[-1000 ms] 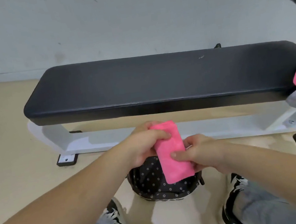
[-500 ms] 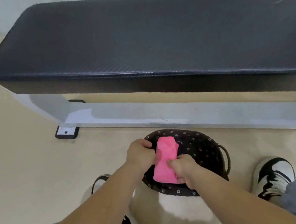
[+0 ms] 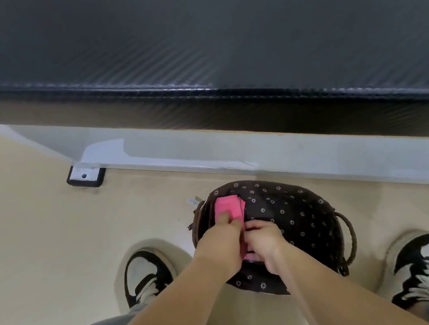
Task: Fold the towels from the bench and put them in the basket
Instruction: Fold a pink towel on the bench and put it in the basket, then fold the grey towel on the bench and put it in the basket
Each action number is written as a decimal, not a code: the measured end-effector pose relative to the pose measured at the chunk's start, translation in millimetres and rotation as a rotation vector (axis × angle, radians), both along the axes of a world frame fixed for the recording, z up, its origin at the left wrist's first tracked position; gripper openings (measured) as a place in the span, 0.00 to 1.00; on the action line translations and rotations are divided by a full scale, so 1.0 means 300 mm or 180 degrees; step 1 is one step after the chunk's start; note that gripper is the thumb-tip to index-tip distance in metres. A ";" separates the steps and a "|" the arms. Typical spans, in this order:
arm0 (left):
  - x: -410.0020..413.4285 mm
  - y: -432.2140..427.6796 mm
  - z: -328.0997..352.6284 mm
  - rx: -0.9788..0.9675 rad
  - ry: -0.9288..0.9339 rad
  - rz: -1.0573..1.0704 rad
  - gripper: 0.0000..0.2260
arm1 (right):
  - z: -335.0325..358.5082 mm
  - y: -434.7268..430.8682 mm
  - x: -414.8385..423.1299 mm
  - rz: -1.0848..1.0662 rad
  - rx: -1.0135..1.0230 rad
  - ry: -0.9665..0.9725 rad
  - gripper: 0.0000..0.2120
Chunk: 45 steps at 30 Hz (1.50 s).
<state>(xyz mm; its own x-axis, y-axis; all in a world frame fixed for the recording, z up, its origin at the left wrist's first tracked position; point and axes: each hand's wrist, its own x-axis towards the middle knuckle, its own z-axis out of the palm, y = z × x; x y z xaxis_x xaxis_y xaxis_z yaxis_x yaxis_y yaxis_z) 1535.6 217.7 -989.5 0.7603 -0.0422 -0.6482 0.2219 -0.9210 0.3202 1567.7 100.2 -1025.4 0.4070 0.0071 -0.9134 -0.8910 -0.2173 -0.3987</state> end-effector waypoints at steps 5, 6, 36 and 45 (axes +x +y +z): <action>-0.013 0.000 -0.017 0.0136 0.0048 -0.0195 0.29 | 0.010 -0.035 0.013 0.0310 0.0196 0.0188 0.07; -0.014 -0.003 -0.018 0.0155 0.0077 -0.0221 0.30 | 0.014 -0.041 0.019 0.0286 0.0196 0.0189 0.09; 0.100 -0.650 1.219 -0.2024 -0.1681 -0.0116 0.12 | 1.501 -0.875 0.041 0.1413 -0.2295 -0.3741 0.11; 0.110 -1.035 1.451 -0.2522 -0.1755 -0.0587 0.06 | 1.782 -1.304 -0.041 0.0959 -0.4417 -0.4809 0.13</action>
